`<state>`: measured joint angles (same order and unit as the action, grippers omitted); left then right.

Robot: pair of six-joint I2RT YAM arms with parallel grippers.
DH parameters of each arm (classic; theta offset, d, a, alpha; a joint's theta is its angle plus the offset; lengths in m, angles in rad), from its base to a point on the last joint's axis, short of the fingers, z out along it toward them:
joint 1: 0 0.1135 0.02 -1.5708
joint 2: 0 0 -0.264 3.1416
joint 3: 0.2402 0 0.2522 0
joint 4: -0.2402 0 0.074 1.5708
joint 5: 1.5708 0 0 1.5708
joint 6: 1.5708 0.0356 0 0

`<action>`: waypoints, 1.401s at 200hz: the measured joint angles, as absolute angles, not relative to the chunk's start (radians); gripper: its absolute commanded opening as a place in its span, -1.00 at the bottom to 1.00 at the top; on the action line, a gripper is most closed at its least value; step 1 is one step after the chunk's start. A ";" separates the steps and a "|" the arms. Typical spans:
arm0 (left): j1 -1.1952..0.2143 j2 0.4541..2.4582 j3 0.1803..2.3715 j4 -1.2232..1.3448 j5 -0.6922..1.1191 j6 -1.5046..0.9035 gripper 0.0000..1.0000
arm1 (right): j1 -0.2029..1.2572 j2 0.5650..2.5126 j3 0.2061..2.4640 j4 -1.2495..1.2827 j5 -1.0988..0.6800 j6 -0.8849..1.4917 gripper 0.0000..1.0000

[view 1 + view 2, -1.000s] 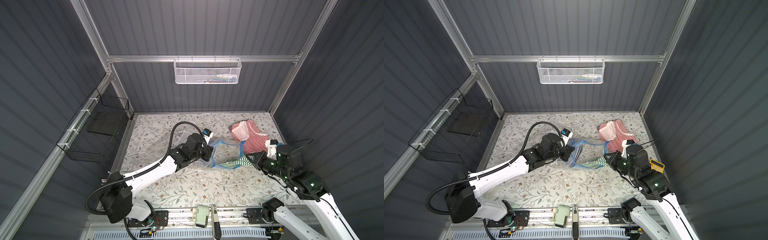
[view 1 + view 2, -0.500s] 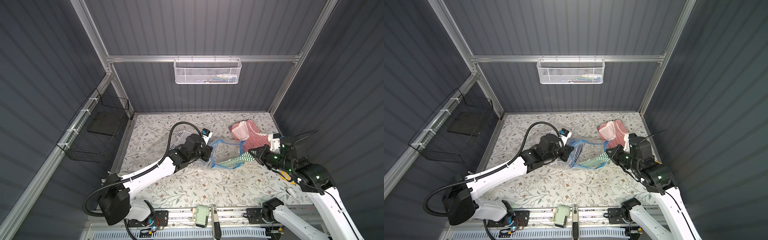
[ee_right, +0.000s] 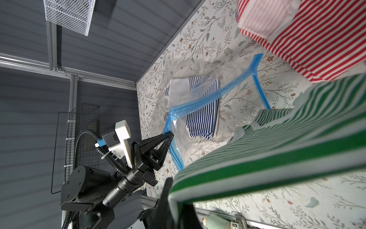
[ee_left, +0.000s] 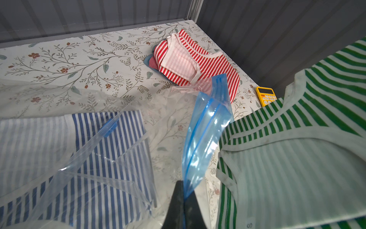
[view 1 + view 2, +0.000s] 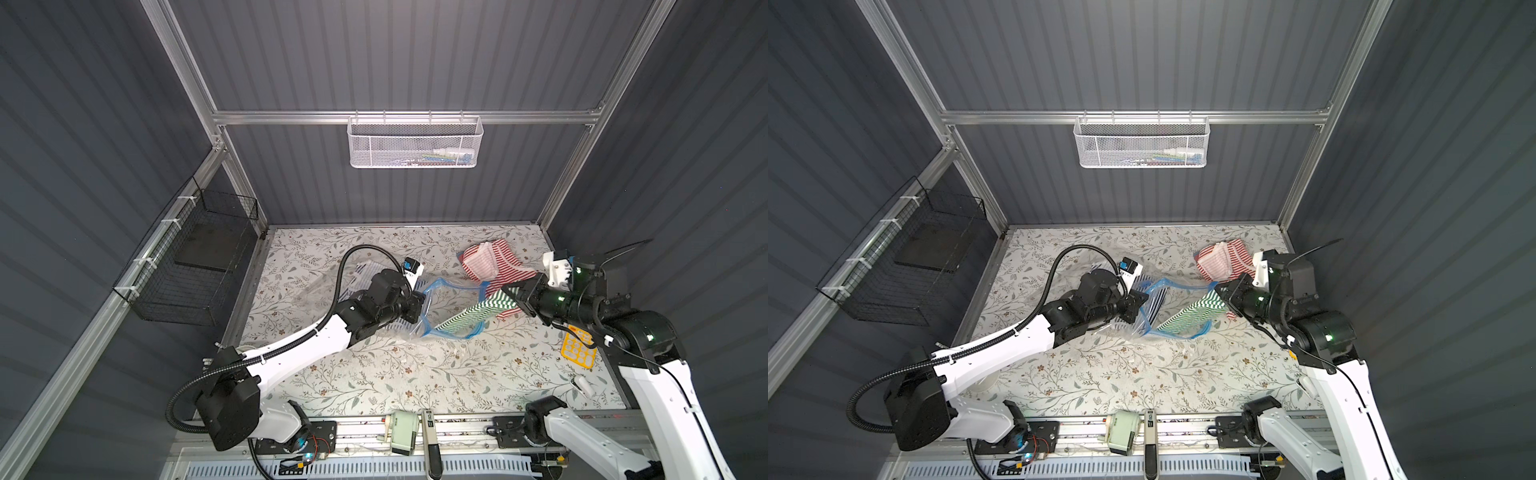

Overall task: Take the tank top out of the vacuum bag
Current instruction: Take out the tank top from the vacuum bag.

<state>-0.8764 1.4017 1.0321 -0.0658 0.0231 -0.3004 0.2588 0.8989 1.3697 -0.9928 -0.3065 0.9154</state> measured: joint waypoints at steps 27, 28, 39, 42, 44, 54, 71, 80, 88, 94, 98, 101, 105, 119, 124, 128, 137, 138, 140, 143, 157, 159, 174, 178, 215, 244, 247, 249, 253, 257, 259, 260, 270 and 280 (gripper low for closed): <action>-0.878 1.403 1.028 -0.058 0.023 -0.301 -1.00 | 0.233 0.923 1.437 -1.040 -0.313 0.891 -1.00; -0.878 1.403 1.028 -0.057 0.023 -0.301 -1.00 | 0.231 0.924 1.441 -1.043 -0.313 0.889 -1.00; -0.878 1.403 1.026 -0.055 0.023 -0.301 -1.00 | 0.221 0.932 1.467 -1.061 -0.322 0.883 -1.00; -0.879 1.404 1.026 -0.055 0.023 -0.301 -1.00 | 0.219 0.934 1.474 -1.065 -0.326 0.881 -1.00; -0.879 1.404 1.026 -0.054 0.023 -0.301 -1.00 | 0.218 0.936 1.477 -1.068 -0.327 0.880 -1.00; -0.879 1.406 1.026 -0.049 0.023 -0.301 -1.00 | 0.209 0.940 1.496 -1.082 -0.338 0.874 -1.00; -0.881 1.412 1.025 -0.041 0.023 -0.301 -1.00 | 0.195 0.946 1.520 -1.101 -0.353 0.863 -1.00; -0.883 1.414 1.024 -0.036 0.023 -0.302 -1.00 | 0.185 0.948 1.528 -1.111 -0.363 0.859 -1.00; -0.883 1.414 1.023 -0.035 0.023 -0.302 -1.00 | 0.175 0.951 1.535 -1.122 -0.369 0.855 -1.00; -0.883 1.414 1.023 -0.033 0.023 -0.304 -1.00 | 0.166 0.954 1.544 -1.131 -0.374 0.851 -1.00; -0.883 1.414 1.022 -0.031 0.023 -0.304 -1.00 | 0.159 0.958 1.551 -1.138 -0.379 0.847 -1.00; -0.883 1.414 1.021 -0.028 0.023 -0.304 -1.00 | 0.154 0.960 1.556 -1.142 -0.381 0.846 -1.00; -0.883 1.414 1.021 -0.028 0.023 -0.305 -1.00 | 0.148 0.964 1.562 -1.146 -0.384 0.842 -1.00; -0.883 1.414 1.021 -0.027 0.023 -0.305 -1.00 | 0.124 0.978 1.594 -1.163 -0.396 0.829 -1.00; -0.883 1.415 1.021 -0.027 0.023 -0.304 -1.00 | 0.117 0.984 1.605 -1.170 -0.400 0.824 -1.00; -0.883 1.414 1.021 -0.028 0.022 -0.304 -1.00 | 0.109 0.989 1.617 -1.177 -0.403 0.821 -1.00; -0.883 1.414 1.021 -0.028 0.022 -0.304 -1.00 | 0.091 1.002 1.644 -1.193 -0.412 0.807 -1.00; -0.883 1.415 1.021 -0.027 0.022 -0.304 -1.00 | 0.089 1.003 1.646 -1.195 -0.413 0.807 -1.00; -0.883 1.415 1.021 -0.027 0.022 -0.304 -1.00 | 0.085 1.007 1.653 -1.198 -0.415 0.806 -1.00; -0.883 1.415 1.021 -0.027 0.021 -0.304 -1.00 | 0.080 1.011 1.662 -1.202 -0.418 0.801 -1.00; -0.883 1.415 1.021 -0.028 0.019 -0.304 -1.00 | 0.051 1.030 1.700 -1.221 -0.429 0.782 -1.00; -0.883 1.414 1.021 -0.028 0.019 -0.304 -1.00 | 0.047 1.033 1.705 -1.224 -0.431 0.780 -1.00; -0.883 1.414 1.020 -0.027 0.019 -0.304 -1.00 | 0.016 1.050 1.737 -1.243 -0.443 0.761 -1.00; -0.883 1.414 1.020 -0.028 0.018 -0.304 -1.00 | 0.006 1.055 1.745 -1.249 -0.447 0.756 -1.00; -0.883 1.414 1.019 -0.029 0.011 -0.304 -1.00 | -0.068 1.087 1.788 -1.263 -0.478 0.713 -1.00; -0.883 1.409 1.019 -0.037 0.000 -0.303 -1.00 | -0.126 1.111 1.789 -1.264 -0.504 0.687 -1.00; -0.883 1.407 1.019 -0.038 0.000 -0.302 -1.00 | -0.131 1.114 1.789 -1.264 -0.507 0.685 -1.00; -0.883 1.406 1.019 -0.039 -0.001 -0.302 -1.00 | -0.134 1.116 1.789 -1.264 -0.509 0.684 -1.00; -0.883 1.405 1.019 -0.040 -0.002 -0.300 -1.00 | -0.142 1.121 1.790 -1.264 -0.511 0.682 -1.00; -0.883 1.404 1.019 -0.042 -0.004 -0.300 -1.00 | -0.150 1.125 1.792 -1.264 -0.514 0.679 -1.00; -0.883 1.403 1.019 -0.042 -0.004 -0.300 -1.00 | -0.154 1.128 1.793 -1.262 -0.517 0.678 -1.00; -0.883 1.402 1.019 -0.043 -0.005 -0.300 -1.00 | -0.155 1.129 1.794 -1.262 -0.518 0.678 -1.00; -0.883 1.401 1.019 -0.045 -0.007 -0.300 -1.00 | -0.173 1.141 1.798 -1.255 -0.529 0.672 -1.00; -0.883 1.401 1.019 -0.048 -0.008 -0.300 -1.00 | -0.192 1.153 1.802 -1.248 -0.540 0.669 -1.00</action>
